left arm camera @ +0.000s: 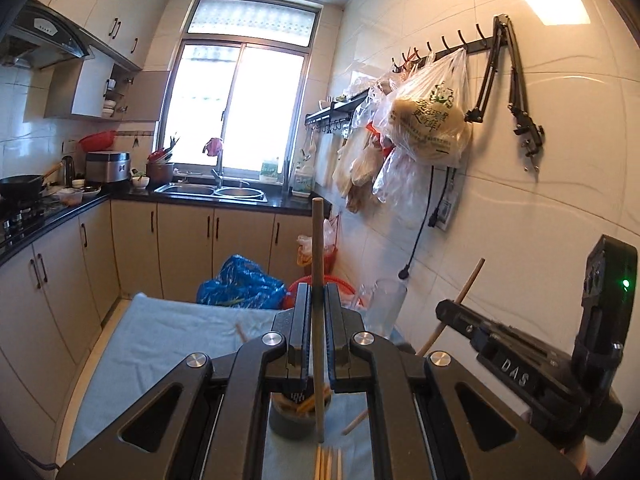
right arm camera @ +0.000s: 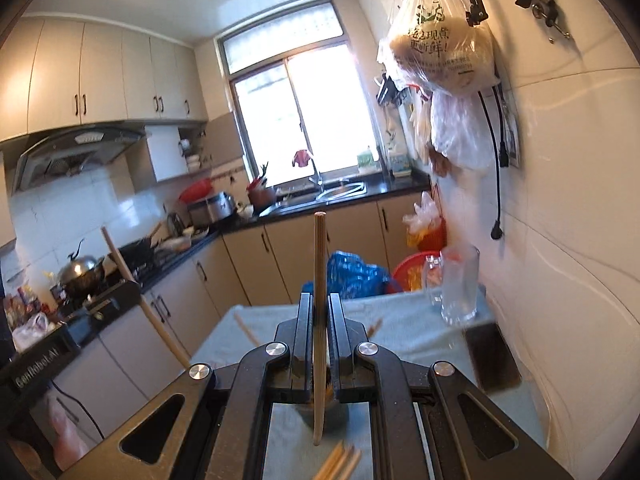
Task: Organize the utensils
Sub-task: 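Lower the chopsticks into the black cup and open both grippers, then move both grippers back to the chopstick row on the towel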
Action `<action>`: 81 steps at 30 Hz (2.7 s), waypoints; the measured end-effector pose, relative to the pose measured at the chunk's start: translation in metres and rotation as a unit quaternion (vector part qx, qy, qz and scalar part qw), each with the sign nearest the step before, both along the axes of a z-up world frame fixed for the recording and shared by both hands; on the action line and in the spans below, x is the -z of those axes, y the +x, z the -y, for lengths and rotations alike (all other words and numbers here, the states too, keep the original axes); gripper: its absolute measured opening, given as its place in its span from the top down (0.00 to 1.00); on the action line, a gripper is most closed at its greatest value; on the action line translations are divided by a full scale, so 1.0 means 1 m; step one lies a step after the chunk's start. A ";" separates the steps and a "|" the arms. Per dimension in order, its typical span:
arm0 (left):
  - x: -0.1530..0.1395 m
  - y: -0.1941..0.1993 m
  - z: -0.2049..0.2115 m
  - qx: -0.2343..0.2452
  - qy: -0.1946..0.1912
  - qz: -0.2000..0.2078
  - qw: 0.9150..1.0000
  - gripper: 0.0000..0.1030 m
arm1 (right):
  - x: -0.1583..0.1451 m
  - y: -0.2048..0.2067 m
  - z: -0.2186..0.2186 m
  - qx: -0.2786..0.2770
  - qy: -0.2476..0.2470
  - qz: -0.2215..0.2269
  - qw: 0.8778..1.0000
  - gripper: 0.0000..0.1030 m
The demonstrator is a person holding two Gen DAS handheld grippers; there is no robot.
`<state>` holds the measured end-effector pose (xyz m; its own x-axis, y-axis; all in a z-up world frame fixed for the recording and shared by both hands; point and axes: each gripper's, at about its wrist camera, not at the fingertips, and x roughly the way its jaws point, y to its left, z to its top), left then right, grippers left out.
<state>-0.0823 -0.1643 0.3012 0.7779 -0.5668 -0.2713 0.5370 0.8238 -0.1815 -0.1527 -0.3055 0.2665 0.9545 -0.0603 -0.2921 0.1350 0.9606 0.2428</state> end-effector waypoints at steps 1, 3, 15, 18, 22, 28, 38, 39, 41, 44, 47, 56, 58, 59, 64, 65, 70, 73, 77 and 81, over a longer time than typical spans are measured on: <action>-0.002 0.011 0.007 -0.003 0.000 0.002 1.000 0.94 | -0.001 0.005 0.001 0.002 0.000 0.001 1.000 0.93; -0.002 0.023 0.014 -0.006 0.001 0.004 1.000 0.94 | -0.001 0.018 0.001 0.009 -0.004 0.003 1.000 0.93; 0.057 0.095 0.059 -0.021 0.058 -0.049 0.997 0.94 | 0.052 0.076 0.028 0.023 0.031 -0.040 0.998 0.93; 0.064 0.101 0.058 -0.026 0.055 -0.063 0.996 0.94 | 0.061 0.082 0.030 0.022 0.032 -0.051 0.998 0.92; 0.062 0.101 0.050 -0.028 0.042 -0.066 0.997 0.94 | 0.068 0.088 0.031 0.020 0.027 -0.065 0.997 0.91; 0.050 0.077 0.043 -0.018 0.039 -0.044 0.998 0.70 | 0.071 0.091 0.034 0.021 0.028 -0.074 0.997 0.81; 0.021 0.021 0.004 -0.002 0.013 -0.023 1.000 0.59 | 0.053 0.065 0.037 0.033 0.031 -0.063 0.997 0.56; 0.019 0.014 -0.004 -0.004 0.010 -0.020 1.000 0.58 | 0.049 0.061 0.037 0.034 0.030 -0.060 0.997 0.54; 0.016 -0.001 -0.020 -0.005 0.003 -0.016 1.000 0.55 | 0.042 0.046 0.037 0.038 0.026 -0.054 0.998 0.49; 0.018 -0.026 -0.047 -0.014 -0.005 -0.011 1.000 0.51 | 0.034 0.022 0.034 0.044 0.017 -0.051 0.998 0.42; 0.027 -0.047 -0.069 -0.029 -0.005 -0.010 1.000 0.46 | 0.034 0.002 0.032 0.047 0.011 -0.061 0.997 0.34; 0.107 -0.072 -0.091 -0.029 0.054 -0.086 0.994 0.42 | 0.108 -0.045 0.026 0.042 0.015 -0.165 0.985 0.28; 0.129 -0.071 -0.086 -0.014 0.077 -0.109 0.991 0.42 | 0.129 -0.050 0.029 0.039 0.028 -0.185 0.982 0.28; 0.137 -0.069 -0.082 -0.004 0.088 -0.119 0.989 0.42 | 0.141 -0.054 0.030 0.038 0.036 -0.198 0.979 0.28; 0.185 -0.058 -0.051 0.056 0.148 -0.177 0.971 0.65 | 0.182 -0.066 0.036 0.040 0.067 -0.235 0.969 0.28; 0.196 -0.056 -0.040 0.073 0.161 -0.189 0.966 0.66 | 0.188 -0.068 0.038 0.040 0.072 -0.241 0.967 0.28; 0.235 -0.041 0.003 0.108 0.198 -0.226 0.948 0.76 | 0.203 -0.069 0.035 0.033 0.076 -0.252 0.964 0.28; 0.253 -0.031 0.021 0.114 0.217 -0.240 0.939 0.84 | 0.206 -0.069 0.029 0.028 0.076 -0.253 0.964 0.28; 0.270 -0.018 0.031 0.110 0.226 -0.262 0.932 0.96 | 0.211 -0.066 0.027 0.022 0.079 -0.257 0.963 0.28; 0.269 -0.015 0.033 0.111 0.226 -0.266 0.931 0.96 | 0.218 -0.063 0.027 0.019 0.083 -0.263 0.961 0.28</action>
